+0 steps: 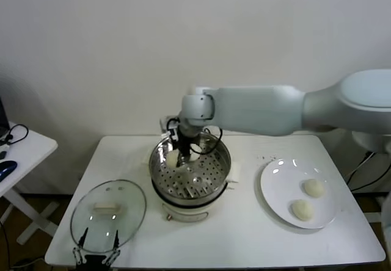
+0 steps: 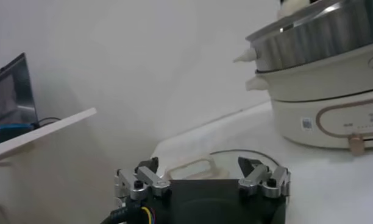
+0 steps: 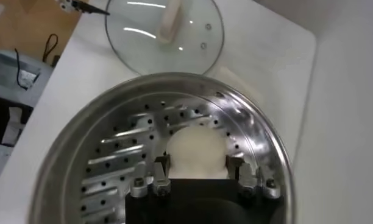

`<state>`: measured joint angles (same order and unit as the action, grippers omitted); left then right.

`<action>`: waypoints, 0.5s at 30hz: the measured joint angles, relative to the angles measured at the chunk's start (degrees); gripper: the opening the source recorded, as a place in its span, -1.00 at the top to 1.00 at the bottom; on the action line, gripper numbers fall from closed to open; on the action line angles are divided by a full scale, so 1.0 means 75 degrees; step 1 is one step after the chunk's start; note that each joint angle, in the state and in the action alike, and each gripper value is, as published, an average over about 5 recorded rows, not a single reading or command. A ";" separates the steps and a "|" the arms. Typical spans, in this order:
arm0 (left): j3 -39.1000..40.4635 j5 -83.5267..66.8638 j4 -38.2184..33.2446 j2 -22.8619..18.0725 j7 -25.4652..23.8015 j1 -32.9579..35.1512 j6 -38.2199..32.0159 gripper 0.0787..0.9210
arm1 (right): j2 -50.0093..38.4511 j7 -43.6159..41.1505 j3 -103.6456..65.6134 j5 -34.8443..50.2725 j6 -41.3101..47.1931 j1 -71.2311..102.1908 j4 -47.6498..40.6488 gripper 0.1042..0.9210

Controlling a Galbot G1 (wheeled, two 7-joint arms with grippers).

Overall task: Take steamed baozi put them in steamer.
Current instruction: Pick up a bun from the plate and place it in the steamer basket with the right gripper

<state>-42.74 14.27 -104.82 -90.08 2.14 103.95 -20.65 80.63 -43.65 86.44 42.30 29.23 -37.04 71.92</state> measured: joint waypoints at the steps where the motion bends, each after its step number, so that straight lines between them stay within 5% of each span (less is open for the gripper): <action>1: -0.0005 -0.0004 0.0005 0.0000 0.0000 -0.0005 0.0000 -0.77 | 0.0089 0.0020 -0.0008 -0.0065 0.0006 0.0109 -0.0102 -0.26; 15: -0.0078 -0.0021 0.0013 0.0000 0.0021 0.0011 -0.0012 -0.77 | 0.0290 0.0040 -0.0076 -0.0337 -0.0187 0.0178 -0.0491 -0.75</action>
<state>-43.33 14.12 -104.72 -90.08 2.30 104.03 -20.73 82.81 -43.35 85.87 39.78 27.83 -35.71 68.24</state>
